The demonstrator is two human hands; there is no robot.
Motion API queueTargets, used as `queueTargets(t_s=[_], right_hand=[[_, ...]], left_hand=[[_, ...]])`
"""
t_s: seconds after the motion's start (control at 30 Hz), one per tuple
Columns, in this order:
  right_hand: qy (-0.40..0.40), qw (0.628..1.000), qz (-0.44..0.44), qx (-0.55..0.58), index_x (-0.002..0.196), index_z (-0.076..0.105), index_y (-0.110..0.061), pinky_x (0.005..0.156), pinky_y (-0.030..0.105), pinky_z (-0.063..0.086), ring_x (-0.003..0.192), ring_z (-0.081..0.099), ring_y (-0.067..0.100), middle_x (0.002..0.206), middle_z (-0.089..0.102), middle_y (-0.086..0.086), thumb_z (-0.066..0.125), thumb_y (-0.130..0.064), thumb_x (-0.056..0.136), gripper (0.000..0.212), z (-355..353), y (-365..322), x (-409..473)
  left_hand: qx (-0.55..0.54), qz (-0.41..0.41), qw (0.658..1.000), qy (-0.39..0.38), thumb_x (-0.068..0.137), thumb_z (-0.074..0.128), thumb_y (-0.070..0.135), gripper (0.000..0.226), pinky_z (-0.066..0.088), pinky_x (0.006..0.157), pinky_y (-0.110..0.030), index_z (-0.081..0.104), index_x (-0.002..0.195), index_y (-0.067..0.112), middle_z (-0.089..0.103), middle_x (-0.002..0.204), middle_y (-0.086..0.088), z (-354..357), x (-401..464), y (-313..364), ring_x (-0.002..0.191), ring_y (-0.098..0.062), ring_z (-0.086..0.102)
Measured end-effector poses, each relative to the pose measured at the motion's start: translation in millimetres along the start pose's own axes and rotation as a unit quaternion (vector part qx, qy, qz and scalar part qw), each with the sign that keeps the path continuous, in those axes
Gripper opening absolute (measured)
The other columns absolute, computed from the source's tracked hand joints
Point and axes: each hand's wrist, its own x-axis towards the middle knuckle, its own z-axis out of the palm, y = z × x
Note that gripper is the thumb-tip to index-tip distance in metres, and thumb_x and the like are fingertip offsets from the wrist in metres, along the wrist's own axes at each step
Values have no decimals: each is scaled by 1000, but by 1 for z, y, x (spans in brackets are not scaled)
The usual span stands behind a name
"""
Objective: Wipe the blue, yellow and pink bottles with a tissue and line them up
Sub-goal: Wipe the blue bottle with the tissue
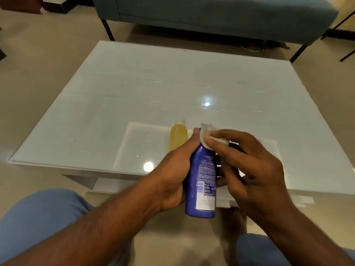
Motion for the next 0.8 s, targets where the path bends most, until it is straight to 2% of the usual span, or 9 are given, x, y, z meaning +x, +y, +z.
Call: queueTargets(t_s=[0.1,0.23,0.33,0.43,0.5,0.57,0.63,0.73,0.8], right_hand=[[-10,1000,-22,12,129,72,-15,99,18,51,120,63,17,132,63,2,60,-12,96,35,0,-8,-1],[-69,990,-117,32,112,81,-14,97,22,52,108,66,16,118,72,5,61,-20,99,25,1,-20,-10],[-29,995,-97,12,118,78,-10,99,21,50,115,64,16,122,68,6,61,-15,100,26,-2,-9,-6],[16,1000,-19,-18,134,67,-17,100,15,49,127,58,13,135,57,-1,63,-3,93,44,-6,0,1],[21,1000,-4,-16,137,66,-15,100,20,52,128,58,17,137,57,1,61,-4,95,44,-6,-2,1],[5,999,-35,4,130,72,-12,99,22,52,122,62,18,131,63,5,55,-11,100,34,-3,-12,-2],[-51,996,-73,32,123,76,-12,101,22,51,118,64,14,126,68,6,58,-22,103,29,0,-22,-9],[-129,985,-111,33,125,76,-15,100,24,55,119,66,10,127,71,1,73,-29,97,31,-2,-27,-12],[-83,989,-122,3,120,78,-11,100,27,55,115,67,16,124,71,6,69,-18,98,25,-5,-19,-9]], left_hand=[[-43,-1,999,9,98,49,56,58,62,67,-34,66,127,9,75,98,-11,-3,3,4,78,-23,73],[-74,2,997,-5,101,43,56,60,61,87,-40,68,119,4,75,114,-17,-12,6,13,98,-30,74],[-24,-13,999,-23,96,53,56,58,58,83,-39,68,126,9,74,109,-13,-12,5,7,91,-26,71],[9,-1,1000,-14,95,59,51,50,60,76,-37,69,126,13,75,105,-13,-5,5,-5,86,-24,73],[4,9,1000,4,94,61,49,49,60,72,-35,70,124,12,76,102,-12,-4,5,-6,83,-22,74],[-35,-6,999,3,93,63,50,52,59,82,-39,69,125,9,74,108,-13,-6,6,-1,90,-24,72],[-89,-13,996,9,95,60,51,55,57,93,-42,70,123,4,73,114,-15,-8,8,6,97,-27,71],[-94,5,994,49,93,62,48,51,60,87,-41,75,114,3,76,111,-19,-12,11,8,94,-30,75],[-81,-9,996,27,89,67,47,54,60,85,-39,73,118,3,76,103,-14,-9,6,5,89,-27,73]])
